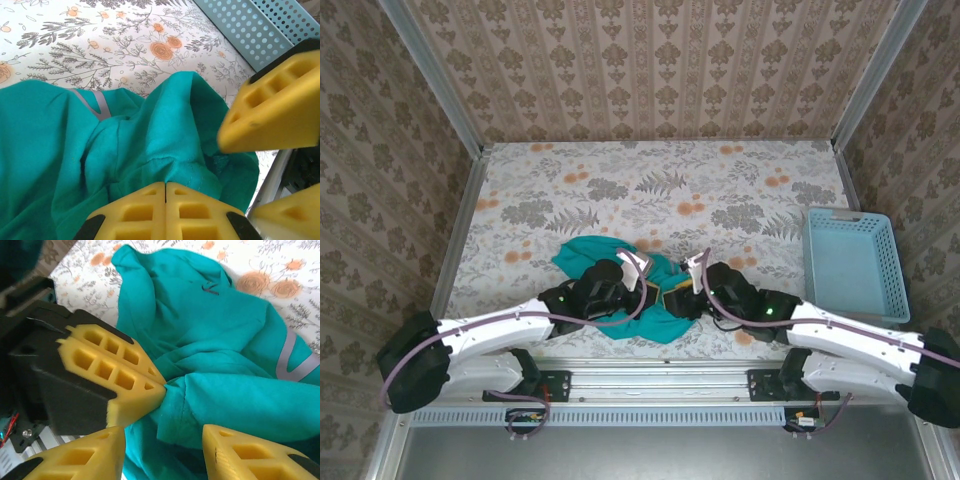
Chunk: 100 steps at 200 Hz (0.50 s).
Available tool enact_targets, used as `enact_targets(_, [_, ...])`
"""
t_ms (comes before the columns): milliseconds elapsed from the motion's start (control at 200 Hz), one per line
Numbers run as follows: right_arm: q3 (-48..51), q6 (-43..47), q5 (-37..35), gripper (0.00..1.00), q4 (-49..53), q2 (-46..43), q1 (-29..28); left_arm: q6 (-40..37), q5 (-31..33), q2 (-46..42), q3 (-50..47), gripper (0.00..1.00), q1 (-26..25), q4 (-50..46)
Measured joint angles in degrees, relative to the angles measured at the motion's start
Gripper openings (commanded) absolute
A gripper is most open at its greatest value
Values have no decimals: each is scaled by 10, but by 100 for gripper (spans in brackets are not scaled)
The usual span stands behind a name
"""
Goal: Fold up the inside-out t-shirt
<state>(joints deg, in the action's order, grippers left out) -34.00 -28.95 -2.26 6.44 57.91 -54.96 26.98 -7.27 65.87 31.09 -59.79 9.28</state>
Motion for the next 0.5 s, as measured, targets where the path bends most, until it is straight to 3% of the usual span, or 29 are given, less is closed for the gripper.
enact_targets(240, [0,3,-1,36,-10,44,0,0,-8,1,0,4,0,2])
enact_targets(500, [0,10,-6,5,-10,49,0,0,-18,2,0,6,0,4])
